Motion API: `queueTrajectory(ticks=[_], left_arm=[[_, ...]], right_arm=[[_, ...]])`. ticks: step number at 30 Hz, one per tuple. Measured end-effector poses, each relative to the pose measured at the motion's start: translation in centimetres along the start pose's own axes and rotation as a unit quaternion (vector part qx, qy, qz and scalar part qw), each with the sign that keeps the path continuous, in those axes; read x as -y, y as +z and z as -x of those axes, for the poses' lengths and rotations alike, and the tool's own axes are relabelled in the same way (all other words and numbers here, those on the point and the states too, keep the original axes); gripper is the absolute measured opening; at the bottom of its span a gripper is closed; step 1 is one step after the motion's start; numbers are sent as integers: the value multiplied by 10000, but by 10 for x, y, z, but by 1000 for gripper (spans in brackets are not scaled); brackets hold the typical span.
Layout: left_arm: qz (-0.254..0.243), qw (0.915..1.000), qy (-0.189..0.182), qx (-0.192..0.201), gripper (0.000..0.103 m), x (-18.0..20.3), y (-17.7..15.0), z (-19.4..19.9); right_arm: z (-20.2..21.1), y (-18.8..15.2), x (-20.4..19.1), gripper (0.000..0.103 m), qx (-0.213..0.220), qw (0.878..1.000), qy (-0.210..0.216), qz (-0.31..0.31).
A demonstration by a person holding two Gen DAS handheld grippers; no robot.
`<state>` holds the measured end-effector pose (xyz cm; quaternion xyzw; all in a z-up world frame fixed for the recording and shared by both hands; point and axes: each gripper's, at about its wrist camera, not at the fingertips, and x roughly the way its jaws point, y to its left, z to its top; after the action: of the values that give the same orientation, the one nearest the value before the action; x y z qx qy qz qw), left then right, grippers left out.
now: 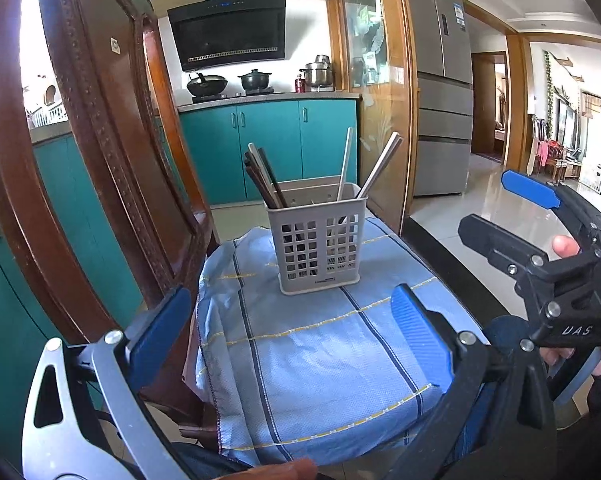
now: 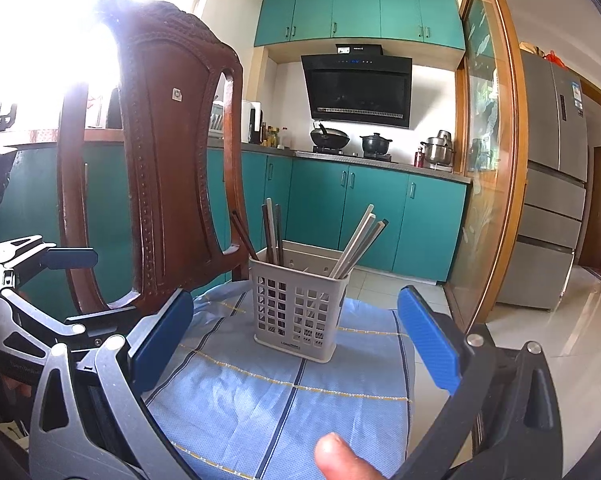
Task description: Organize utensils
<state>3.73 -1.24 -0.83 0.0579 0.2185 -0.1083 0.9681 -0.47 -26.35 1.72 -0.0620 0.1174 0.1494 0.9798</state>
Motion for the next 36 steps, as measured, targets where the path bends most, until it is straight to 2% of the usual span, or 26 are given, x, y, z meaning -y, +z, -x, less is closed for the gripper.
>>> queueTrajectory(ticks=[36], left_arm=[[193,9994,222,-173,100,-6,-2,-15]], right_arm=[[-8,-7,4,100,-123,9999,-8,-28]])
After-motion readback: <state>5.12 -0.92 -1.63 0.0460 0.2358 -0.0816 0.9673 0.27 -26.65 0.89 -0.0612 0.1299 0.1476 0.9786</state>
